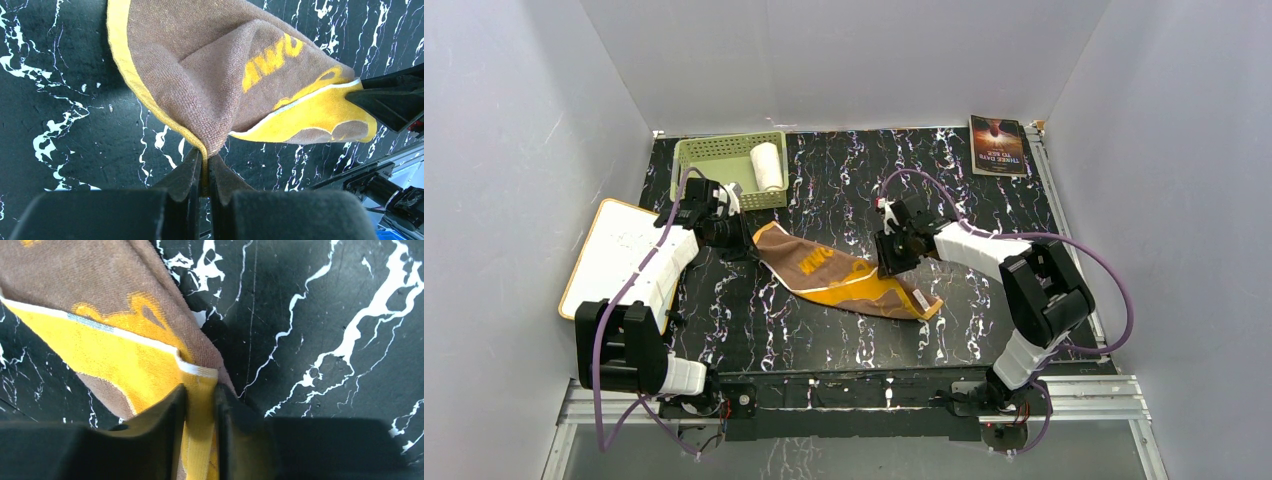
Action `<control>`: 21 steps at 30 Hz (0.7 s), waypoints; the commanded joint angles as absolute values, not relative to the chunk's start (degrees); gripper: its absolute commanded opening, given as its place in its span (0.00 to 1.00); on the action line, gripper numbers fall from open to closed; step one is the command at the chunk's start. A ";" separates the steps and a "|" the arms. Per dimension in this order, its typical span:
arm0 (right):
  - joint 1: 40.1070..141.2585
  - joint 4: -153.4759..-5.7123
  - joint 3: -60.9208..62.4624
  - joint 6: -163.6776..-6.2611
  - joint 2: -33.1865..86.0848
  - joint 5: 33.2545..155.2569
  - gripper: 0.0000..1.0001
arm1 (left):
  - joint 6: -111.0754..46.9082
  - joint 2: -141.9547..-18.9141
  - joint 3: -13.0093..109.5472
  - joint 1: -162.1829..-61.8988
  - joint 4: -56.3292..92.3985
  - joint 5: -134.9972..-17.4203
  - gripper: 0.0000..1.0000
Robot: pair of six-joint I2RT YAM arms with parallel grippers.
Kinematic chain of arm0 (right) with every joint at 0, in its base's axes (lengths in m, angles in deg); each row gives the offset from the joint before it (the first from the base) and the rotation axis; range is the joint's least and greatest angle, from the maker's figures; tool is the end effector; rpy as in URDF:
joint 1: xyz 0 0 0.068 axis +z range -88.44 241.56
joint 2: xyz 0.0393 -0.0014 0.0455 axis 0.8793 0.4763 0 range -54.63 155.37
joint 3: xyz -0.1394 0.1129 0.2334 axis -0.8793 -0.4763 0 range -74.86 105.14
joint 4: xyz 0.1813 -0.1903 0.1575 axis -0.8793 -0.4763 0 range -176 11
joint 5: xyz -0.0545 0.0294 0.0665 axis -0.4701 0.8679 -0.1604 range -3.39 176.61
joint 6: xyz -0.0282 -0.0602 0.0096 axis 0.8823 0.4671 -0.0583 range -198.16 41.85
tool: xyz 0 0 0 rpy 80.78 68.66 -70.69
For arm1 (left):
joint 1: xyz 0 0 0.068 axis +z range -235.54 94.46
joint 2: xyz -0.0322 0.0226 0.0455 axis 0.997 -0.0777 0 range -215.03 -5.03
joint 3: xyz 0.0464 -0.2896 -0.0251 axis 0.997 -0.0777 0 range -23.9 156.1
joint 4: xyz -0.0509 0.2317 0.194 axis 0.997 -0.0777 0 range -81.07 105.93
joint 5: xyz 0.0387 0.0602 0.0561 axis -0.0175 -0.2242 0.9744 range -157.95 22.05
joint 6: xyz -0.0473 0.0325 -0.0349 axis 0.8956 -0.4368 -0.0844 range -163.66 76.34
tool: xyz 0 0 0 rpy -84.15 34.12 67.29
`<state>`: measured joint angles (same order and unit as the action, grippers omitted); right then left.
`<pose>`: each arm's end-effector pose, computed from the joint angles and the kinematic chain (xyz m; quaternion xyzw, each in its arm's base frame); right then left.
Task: Roll the towels
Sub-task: Flatten out the towel at the center of the board.
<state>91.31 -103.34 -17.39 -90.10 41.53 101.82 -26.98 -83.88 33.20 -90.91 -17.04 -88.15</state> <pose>0.3173 0.1975 0.1501 -0.1797 0.9475 0.2026 0.1702 0.3273 -0.0494 0.2401 -0.0397 0.9389 -0.2211 0.2608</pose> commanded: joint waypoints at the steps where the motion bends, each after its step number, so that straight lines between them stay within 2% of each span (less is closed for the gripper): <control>1: 91.70 -102.11 -13.13 -90.38 41.28 103.66 0.16 | -26.88 -82.86 34.80 -90.38 -16.92 -89.86 0.00; 2: 91.70 -102.15 -12.70 -90.49 41.27 104.29 0.06 | -26.88 -83.10 35.00 -90.26 -16.86 -90.02 0.00; 3: 91.70 -102.23 -12.03 -90.50 41.15 104.89 0.00 | -27.00 -83.16 35.36 -90.02 -17.25 -90.23 0.00; 6: 91.69 -103.20 -10.33 -90.09 38.12 106.04 0.00 | -27.04 -84.57 37.20 -88.61 -18.75 -90.00 0.00; 11: 91.65 -106.74 -4.81 -88.70 28.12 100.50 0.00 | -24.54 -83.69 40.70 -82.74 -19.81 -89.05 0.00; 12: 91.65 -106.38 -4.56 -88.58 25.52 98.56 0.01 | -23.91 -83.69 41.11 -81.72 -19.64 -88.77 0.00; 15: 91.53 -105.13 -5.78 -88.01 18.23 91.55 0.14 | -22.96 -83.69 42.70 -79.95 -20.43 -88.51 0.00; 19: 91.30 -102.63 -11.18 -87.82 9.00 85.28 0.17 | -22.77 -83.69 45.15 -78.89 -22.59 -86.83 0.00; 21: 91.24 -102.78 -12.94 -87.62 6.41 84.37 0.30 | -22.83 -83.68 46.60 -78.63 -23.69 -85.24 0.00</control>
<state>91.49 -104.76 -9.39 -88.64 10.53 91.28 -23.54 -84.75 42.58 -79.30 -19.99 -87.17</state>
